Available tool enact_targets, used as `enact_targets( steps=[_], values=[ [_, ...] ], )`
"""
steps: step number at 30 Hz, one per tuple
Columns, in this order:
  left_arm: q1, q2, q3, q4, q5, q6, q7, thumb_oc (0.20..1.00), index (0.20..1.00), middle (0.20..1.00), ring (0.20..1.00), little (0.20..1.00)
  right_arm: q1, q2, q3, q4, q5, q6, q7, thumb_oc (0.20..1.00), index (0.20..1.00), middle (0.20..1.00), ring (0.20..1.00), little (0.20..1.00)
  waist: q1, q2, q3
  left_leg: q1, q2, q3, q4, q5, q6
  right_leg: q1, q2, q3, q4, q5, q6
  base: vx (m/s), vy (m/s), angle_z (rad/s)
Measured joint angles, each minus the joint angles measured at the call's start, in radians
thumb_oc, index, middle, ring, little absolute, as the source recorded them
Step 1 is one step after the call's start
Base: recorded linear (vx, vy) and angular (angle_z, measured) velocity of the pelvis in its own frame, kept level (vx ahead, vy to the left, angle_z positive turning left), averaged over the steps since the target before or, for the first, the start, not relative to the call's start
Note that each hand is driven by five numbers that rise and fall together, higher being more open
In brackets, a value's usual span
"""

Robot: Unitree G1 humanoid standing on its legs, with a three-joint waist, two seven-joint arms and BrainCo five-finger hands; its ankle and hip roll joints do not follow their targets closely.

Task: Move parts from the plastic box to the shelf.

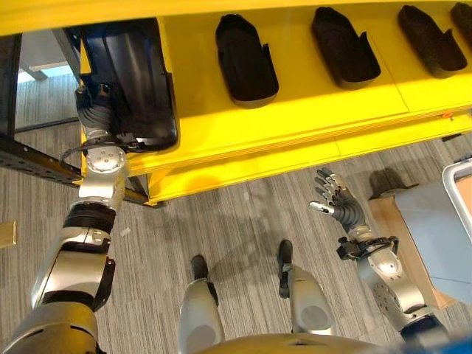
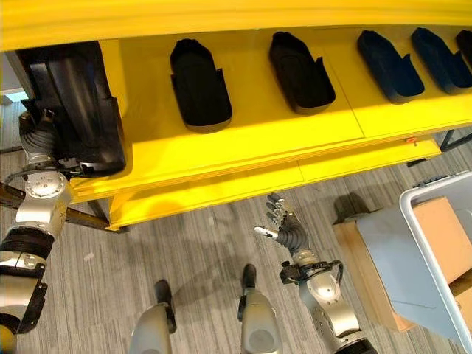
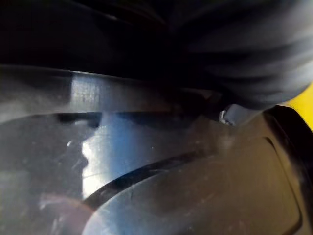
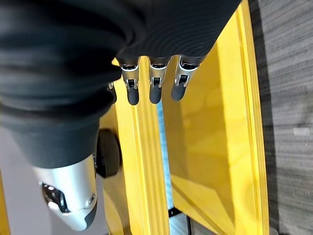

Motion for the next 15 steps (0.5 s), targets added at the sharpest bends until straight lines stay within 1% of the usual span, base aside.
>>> enact_targets(
  steps=[3,4,6,7,11,12,13,14,15],
  values=[
    [-0.104,0.015,-0.062,0.053,-0.026,0.009,-0.009,0.2,0.2,0.2,0.2,0.2,0.0,-0.003,0.003,0.001,0.0,-0.001,0.002,1.0,1.0,1.0,1.0,1.0,0.009,-0.005,0.009,-0.042,0.001,-0.014,0.048,-0.017,0.003,-0.03,-0.002,-0.002,0.033,-0.01,-0.003,0.01,0.028,0.04],
    [-0.125,0.014,-0.066,0.056,-0.031,0.009,-0.009,0.2,0.2,0.2,0.2,0.2,-0.004,-0.003,0.004,0.001,0.0,-0.001,0.002,1.0,1.0,1.0,1.0,1.0,0.01,-0.008,0.019,-0.044,0.0,-0.014,0.057,-0.02,0.006,-0.029,-0.005,-0.002,0.037,-0.01,-0.003,0.0,0.038,0.04],
    [-0.225,0.025,-0.128,0.138,-0.068,0.01,-0.033,0.2,0.2,0.2,0.2,0.2,-0.01,-0.005,0.007,0.001,0.002,-0.001,0.002,1.0,1.0,1.0,1.0,1.0,0.01,-0.005,0.031,-0.086,0.002,-0.026,0.121,-0.048,0.009,-0.057,-0.008,-0.001,0.077,-0.024,-0.001,0.0,0.031,0.04],
    [-0.281,0.031,-0.156,0.183,-0.079,0.019,-0.039,0.2,0.2,0.2,0.2,0.2,-0.012,-0.005,0.013,0.001,0.003,-0.001,0.002,1.0,1.0,1.0,1.0,1.0,-0.006,-0.005,0.033,-0.118,-0.001,-0.034,0.153,-0.055,0.015,-0.08,-0.015,-0.001,0.107,-0.033,0.002,-0.01,0.023,0.12],
    [-0.348,0.03,-0.18,0.274,-0.113,0.03,-0.067,0.2,0.2,0.2,0.2,0.2,-0.014,-0.005,0.03,0.0,0.01,-0.001,0.003,1.0,1.0,1.0,1.0,1.0,-0.013,-0.006,0.051,-0.148,-0.008,-0.038,0.204,-0.075,0.025,-0.104,-0.031,0.0,0.144,-0.046,0.001,-0.01,0.019,0.03],
    [-0.382,0.035,-0.189,0.321,-0.121,0.051,-0.08,0.2,0.2,0.2,0.2,0.2,-0.015,-0.007,0.038,-0.001,0.016,0.0,0.004,1.0,1.0,1.0,1.0,1.0,-0.014,-0.005,0.051,-0.184,-0.006,-0.041,0.231,-0.087,0.029,-0.14,-0.033,0.006,0.171,-0.057,0.002,-0.01,0.014,-0.06],
    [-0.383,0.035,-0.192,0.326,-0.132,0.057,-0.082,0.2,0.2,0.2,0.2,0.2,-0.012,-0.007,0.039,0.0,0.018,0.001,0.004,1.0,1.0,1.0,1.0,1.0,-0.013,-0.005,0.051,-0.193,-0.006,-0.04,0.238,-0.088,0.029,-0.149,-0.034,0.008,0.176,-0.056,0.002,-0.02,0.034,-0.01],
    [-0.425,0.037,-0.214,0.389,-0.15,0.073,-0.103,0.2,0.2,0.2,0.2,0.2,-0.014,-0.006,0.044,-0.002,0.02,0.0,0.004,1.0,1.0,1.0,1.0,1.0,-0.013,-0.007,0.051,-0.222,-0.005,-0.047,0.255,-0.092,0.032,-0.171,-0.034,0.007,0.19,-0.057,0.002,-0.01,0.02,0.05],
    [-0.447,0.038,-0.217,0.409,-0.157,0.079,-0.108,0.2,0.2,0.2,0.2,0.2,-0.016,-0.006,0.043,-0.002,0.024,0.0,0.004,1.0,1.0,1.0,1.0,1.0,-0.013,-0.006,0.05,-0.242,-0.006,-0.053,0.268,-0.092,0.033,-0.188,-0.034,0.006,0.196,-0.057,0.002,0.0,0.026,0.07]
  ],
)
